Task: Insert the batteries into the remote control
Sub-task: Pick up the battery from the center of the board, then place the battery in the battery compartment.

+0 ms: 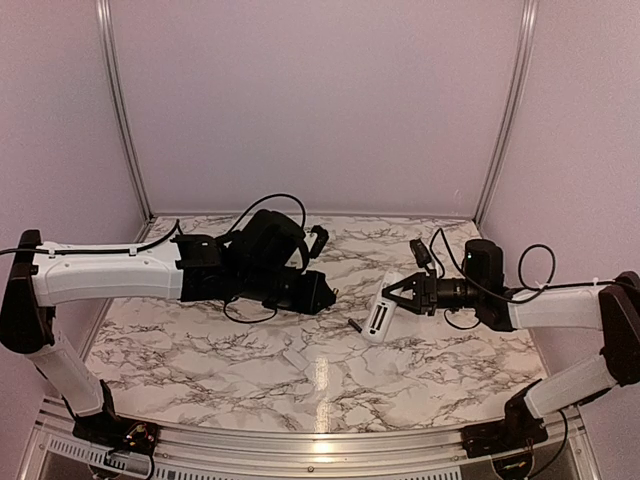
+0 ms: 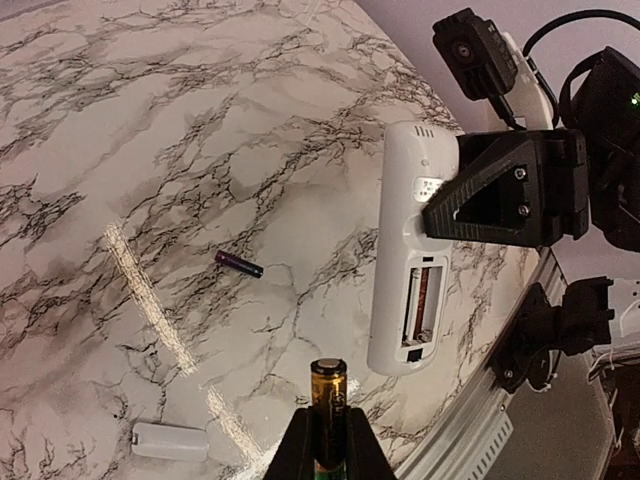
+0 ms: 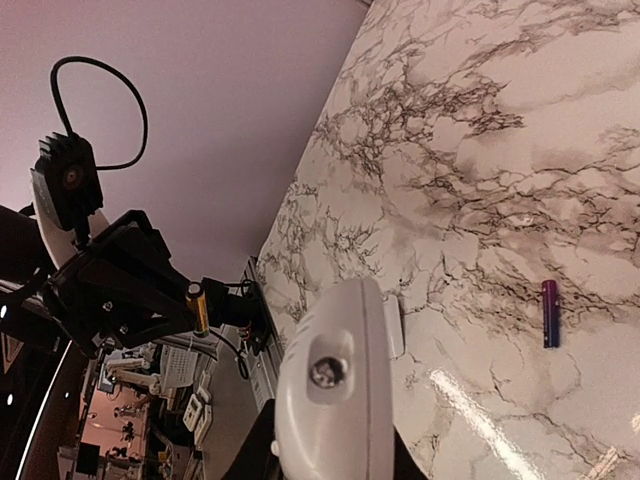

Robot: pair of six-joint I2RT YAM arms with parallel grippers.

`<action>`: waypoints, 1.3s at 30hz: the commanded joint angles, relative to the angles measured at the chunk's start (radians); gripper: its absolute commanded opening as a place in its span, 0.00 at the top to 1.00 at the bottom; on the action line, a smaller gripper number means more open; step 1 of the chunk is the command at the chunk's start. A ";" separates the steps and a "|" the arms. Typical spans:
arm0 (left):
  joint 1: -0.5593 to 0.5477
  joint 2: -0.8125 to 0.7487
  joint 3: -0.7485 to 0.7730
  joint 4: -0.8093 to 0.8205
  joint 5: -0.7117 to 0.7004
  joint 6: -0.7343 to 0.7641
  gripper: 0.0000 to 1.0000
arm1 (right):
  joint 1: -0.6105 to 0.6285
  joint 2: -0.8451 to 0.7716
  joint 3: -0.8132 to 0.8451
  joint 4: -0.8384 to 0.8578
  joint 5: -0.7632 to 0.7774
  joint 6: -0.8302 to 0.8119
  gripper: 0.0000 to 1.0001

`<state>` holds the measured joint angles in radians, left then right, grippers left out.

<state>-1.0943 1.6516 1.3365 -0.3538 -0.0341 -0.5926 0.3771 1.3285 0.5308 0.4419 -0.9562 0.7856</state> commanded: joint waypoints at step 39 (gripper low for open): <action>-0.023 0.208 0.042 -0.166 0.097 -0.206 1.00 | 0.264 0.291 -0.007 0.429 0.155 0.345 1.00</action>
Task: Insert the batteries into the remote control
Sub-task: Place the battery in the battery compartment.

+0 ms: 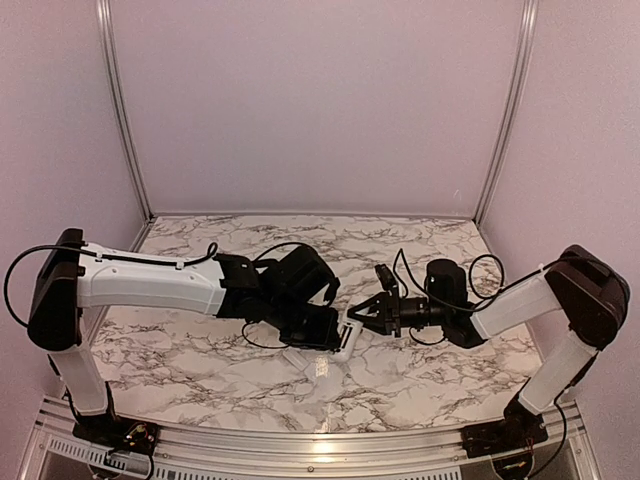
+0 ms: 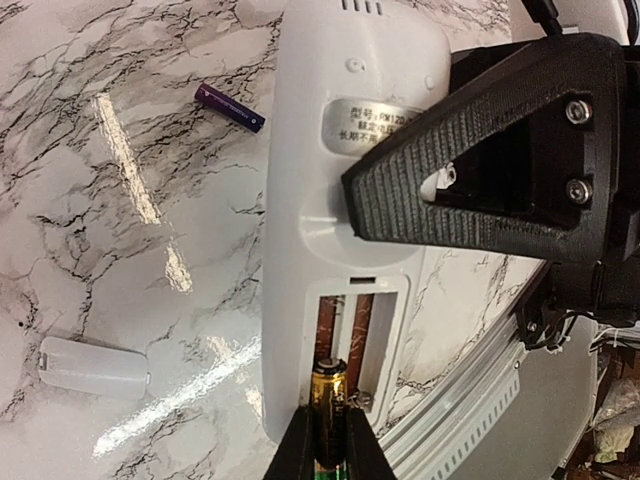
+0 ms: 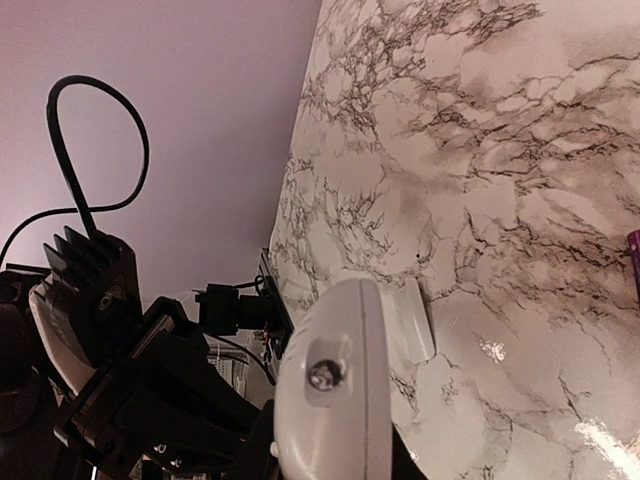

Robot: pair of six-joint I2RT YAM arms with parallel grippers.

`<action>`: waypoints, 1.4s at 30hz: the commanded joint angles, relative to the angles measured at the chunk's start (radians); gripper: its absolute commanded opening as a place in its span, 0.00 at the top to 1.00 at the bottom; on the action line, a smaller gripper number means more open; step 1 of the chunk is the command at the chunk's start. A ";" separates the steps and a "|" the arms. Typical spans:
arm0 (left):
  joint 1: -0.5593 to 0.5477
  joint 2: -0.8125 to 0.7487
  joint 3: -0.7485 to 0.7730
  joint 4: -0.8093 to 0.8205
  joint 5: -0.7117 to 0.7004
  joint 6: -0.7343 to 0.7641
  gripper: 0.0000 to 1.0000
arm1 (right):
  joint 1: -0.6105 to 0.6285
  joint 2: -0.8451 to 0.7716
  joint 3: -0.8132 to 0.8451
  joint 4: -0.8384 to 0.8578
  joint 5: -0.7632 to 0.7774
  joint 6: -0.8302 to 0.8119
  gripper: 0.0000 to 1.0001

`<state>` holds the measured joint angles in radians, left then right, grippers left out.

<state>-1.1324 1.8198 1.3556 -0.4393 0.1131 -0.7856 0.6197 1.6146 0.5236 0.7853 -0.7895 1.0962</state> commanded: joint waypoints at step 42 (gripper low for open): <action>0.045 0.065 0.055 -0.132 -0.105 -0.015 0.79 | 0.060 0.050 -0.010 0.183 -0.018 0.094 1.00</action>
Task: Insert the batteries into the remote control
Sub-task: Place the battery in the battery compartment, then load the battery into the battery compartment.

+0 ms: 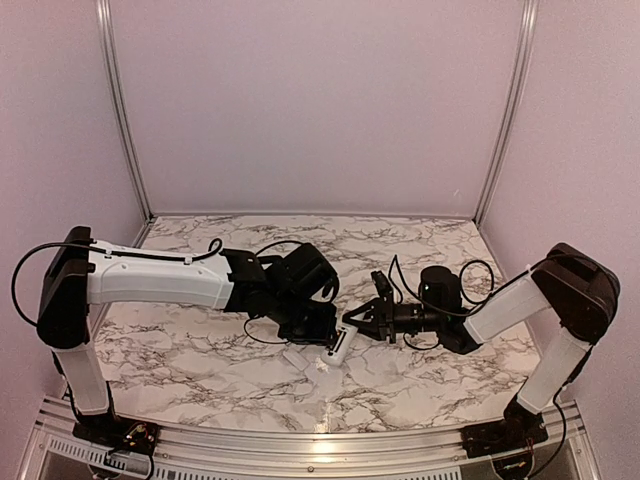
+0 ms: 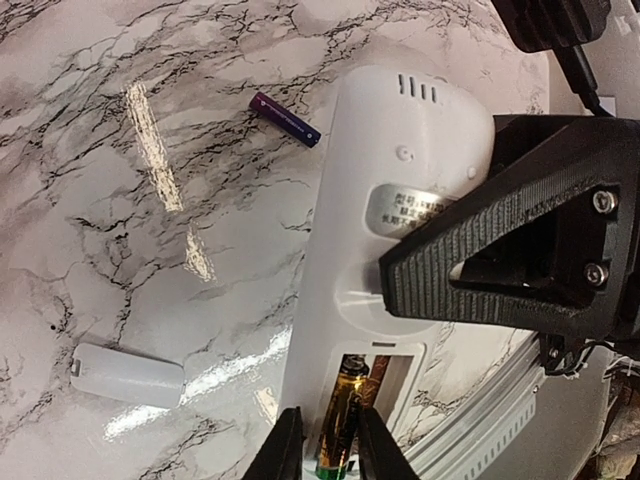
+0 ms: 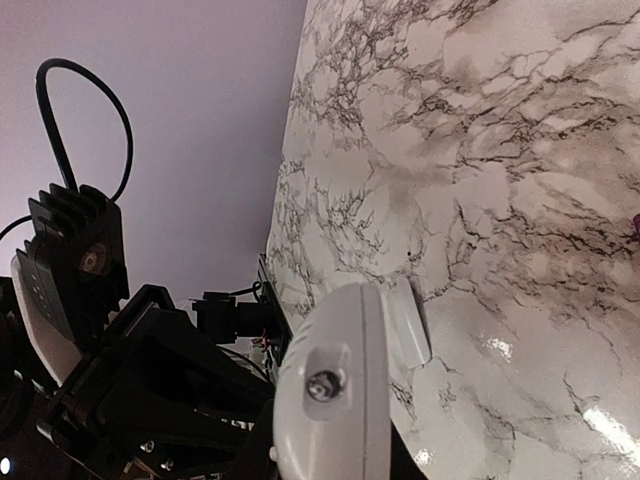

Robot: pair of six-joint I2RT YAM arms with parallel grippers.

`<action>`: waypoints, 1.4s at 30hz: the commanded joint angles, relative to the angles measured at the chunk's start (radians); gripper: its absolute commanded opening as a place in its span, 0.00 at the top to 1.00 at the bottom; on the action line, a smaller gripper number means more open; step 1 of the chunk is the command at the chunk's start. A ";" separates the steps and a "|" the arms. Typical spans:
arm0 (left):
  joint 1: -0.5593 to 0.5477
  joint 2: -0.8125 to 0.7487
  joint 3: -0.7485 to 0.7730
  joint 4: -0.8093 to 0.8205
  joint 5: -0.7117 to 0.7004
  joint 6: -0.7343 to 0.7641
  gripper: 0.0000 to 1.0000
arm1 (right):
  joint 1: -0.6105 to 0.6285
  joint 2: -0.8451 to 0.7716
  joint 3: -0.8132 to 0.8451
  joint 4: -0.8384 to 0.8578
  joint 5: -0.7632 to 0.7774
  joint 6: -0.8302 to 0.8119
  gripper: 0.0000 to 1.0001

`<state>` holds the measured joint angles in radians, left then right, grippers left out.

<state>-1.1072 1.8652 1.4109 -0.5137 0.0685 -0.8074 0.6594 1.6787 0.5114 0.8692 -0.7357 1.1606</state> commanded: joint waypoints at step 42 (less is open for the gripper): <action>-0.151 -0.554 -0.493 0.398 0.017 1.146 0.48 | 0.023 -0.024 0.026 0.126 -0.205 0.093 1.00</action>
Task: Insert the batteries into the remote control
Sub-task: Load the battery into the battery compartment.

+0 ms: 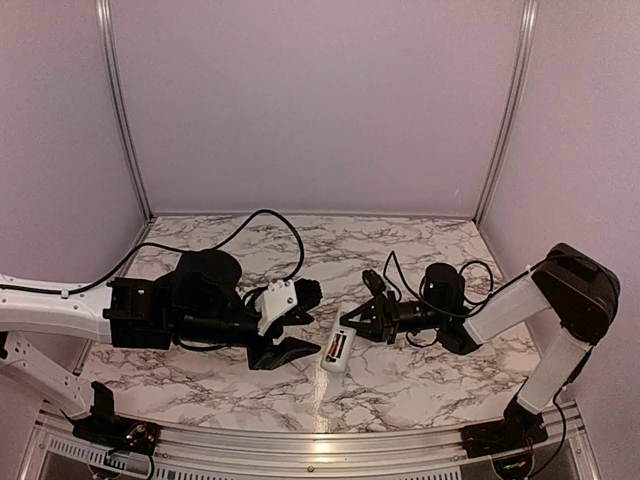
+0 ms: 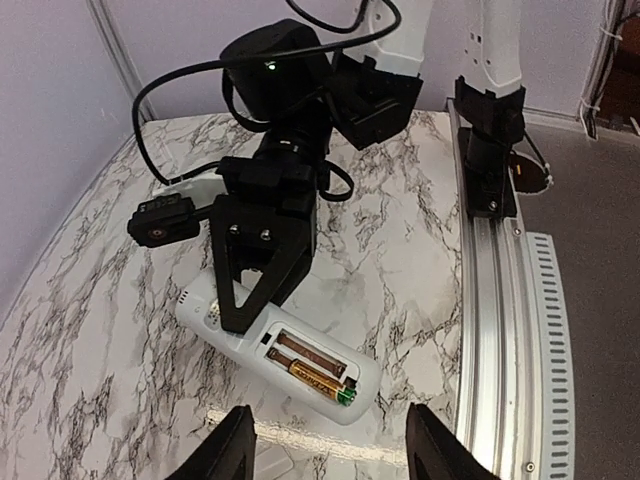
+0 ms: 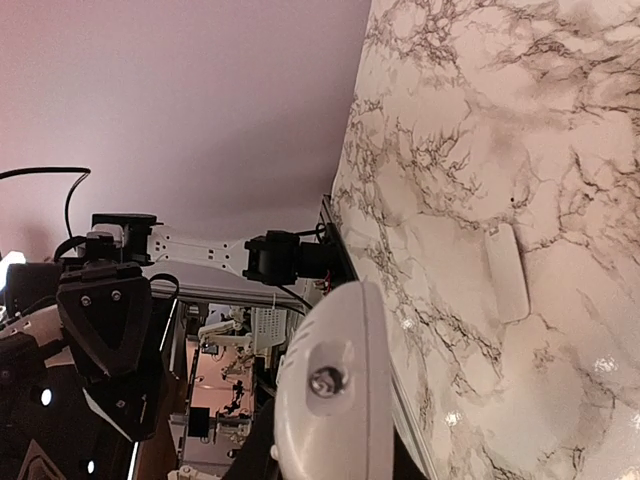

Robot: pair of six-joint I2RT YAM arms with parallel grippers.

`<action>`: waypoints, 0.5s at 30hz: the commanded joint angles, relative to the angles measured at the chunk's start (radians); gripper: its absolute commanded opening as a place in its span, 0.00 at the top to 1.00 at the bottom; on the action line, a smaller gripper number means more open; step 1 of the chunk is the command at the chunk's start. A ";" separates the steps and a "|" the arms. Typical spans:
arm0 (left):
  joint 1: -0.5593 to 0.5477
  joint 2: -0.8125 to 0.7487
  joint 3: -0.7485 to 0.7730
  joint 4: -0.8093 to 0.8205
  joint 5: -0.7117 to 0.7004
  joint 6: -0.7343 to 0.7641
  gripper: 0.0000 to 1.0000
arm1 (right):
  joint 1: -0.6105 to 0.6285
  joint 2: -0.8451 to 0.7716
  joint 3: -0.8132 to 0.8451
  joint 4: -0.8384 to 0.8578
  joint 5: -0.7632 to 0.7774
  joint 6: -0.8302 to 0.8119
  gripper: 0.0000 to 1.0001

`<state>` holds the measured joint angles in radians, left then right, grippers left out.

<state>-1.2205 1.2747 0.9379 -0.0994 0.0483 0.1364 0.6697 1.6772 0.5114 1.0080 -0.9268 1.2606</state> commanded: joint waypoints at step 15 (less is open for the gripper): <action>-0.086 0.155 -0.003 -0.029 0.049 0.433 0.69 | 0.062 -0.027 0.058 -0.089 -0.019 -0.060 1.00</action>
<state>-1.2991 1.4151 0.9318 -0.1154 0.0887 0.5137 0.7136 1.6737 0.5297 0.9424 -0.9360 1.2289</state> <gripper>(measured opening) 0.323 0.189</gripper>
